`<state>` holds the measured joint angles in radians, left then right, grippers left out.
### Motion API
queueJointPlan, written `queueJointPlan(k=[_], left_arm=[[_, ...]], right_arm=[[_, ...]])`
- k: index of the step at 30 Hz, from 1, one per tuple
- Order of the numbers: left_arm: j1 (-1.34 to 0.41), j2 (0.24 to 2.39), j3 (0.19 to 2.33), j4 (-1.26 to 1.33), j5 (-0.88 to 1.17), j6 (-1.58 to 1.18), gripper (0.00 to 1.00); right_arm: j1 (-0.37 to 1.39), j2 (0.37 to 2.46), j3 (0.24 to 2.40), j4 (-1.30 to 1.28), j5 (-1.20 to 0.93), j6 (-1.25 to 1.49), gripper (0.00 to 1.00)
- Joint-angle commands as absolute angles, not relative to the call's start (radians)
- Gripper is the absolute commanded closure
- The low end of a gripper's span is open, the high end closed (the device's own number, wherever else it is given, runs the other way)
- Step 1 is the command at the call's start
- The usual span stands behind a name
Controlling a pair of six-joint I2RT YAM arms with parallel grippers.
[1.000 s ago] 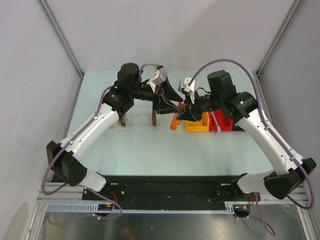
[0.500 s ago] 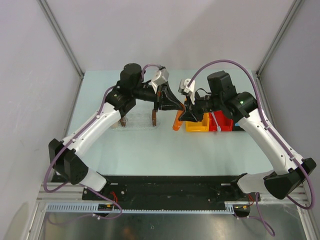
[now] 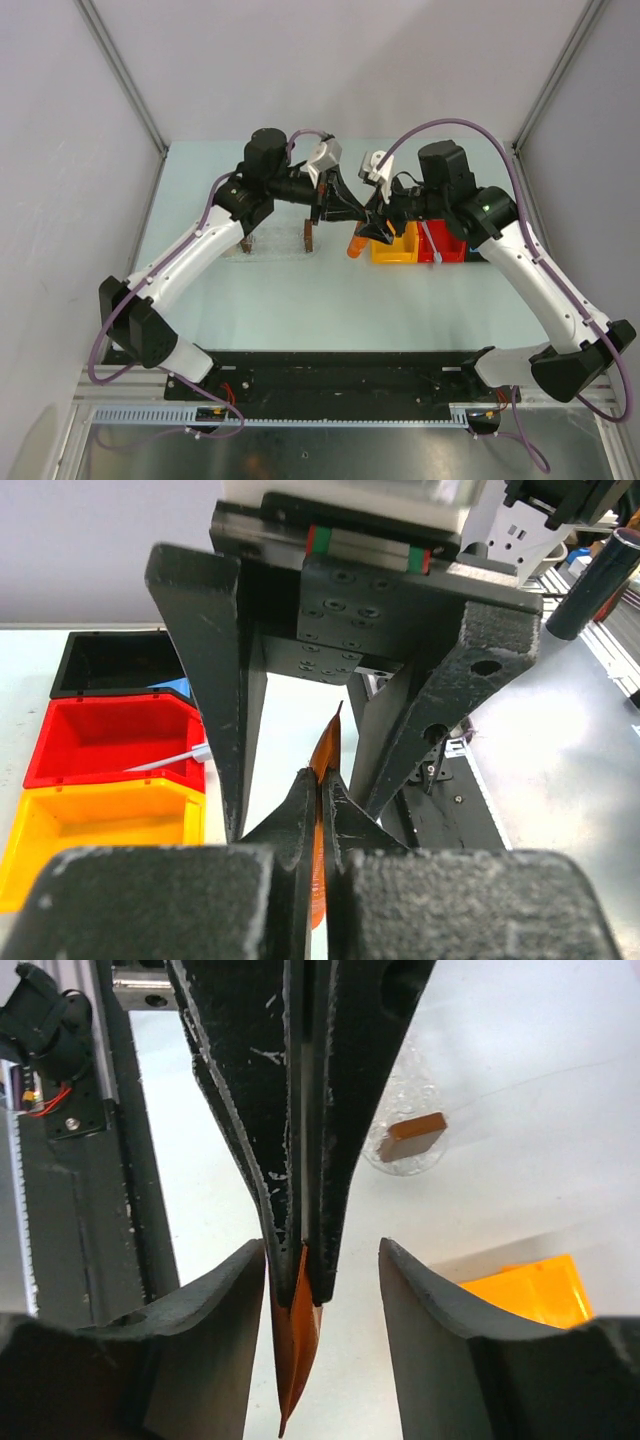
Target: Prepare toiletry sets of a toothbrush and toothpaste on the tray
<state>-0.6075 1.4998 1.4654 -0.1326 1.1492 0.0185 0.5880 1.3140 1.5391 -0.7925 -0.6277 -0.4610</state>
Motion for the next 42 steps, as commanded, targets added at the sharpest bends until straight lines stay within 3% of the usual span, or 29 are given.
queueJointPlan(k=[1,15,20,23,31,42], left_arm=[[-0.594,1.453,1.468,-0.123,1.135,0.017,1.00],[-0.463,1.364,1.420,-0.118,1.014,0.025,1.00],[-0.408,1.299,1.327,-0.042,0.849,-0.018,1.00],[-0.351,1.243,1.211,0.154,0.786,-0.116,1.00],[-0.278,1.164,1.011,0.310,0.654,-0.132,1.00],[-0.233,1.103,0.721,0.718,0.479,-0.196,1.00]], right_arm=[[0.581,1.284,1.540,-0.713,-0.563,-0.423,0.45],[0.549,1.284,1.525,-0.721,-0.499,-0.423,0.22],[0.526,1.275,1.493,-0.710,-0.477,-0.431,0.21],[0.509,1.278,1.486,-0.709,-0.480,-0.428,0.21],[0.469,1.290,1.465,-0.690,-0.502,-0.416,0.21],[0.400,1.312,1.445,-0.672,-0.560,-0.400,0.23]])
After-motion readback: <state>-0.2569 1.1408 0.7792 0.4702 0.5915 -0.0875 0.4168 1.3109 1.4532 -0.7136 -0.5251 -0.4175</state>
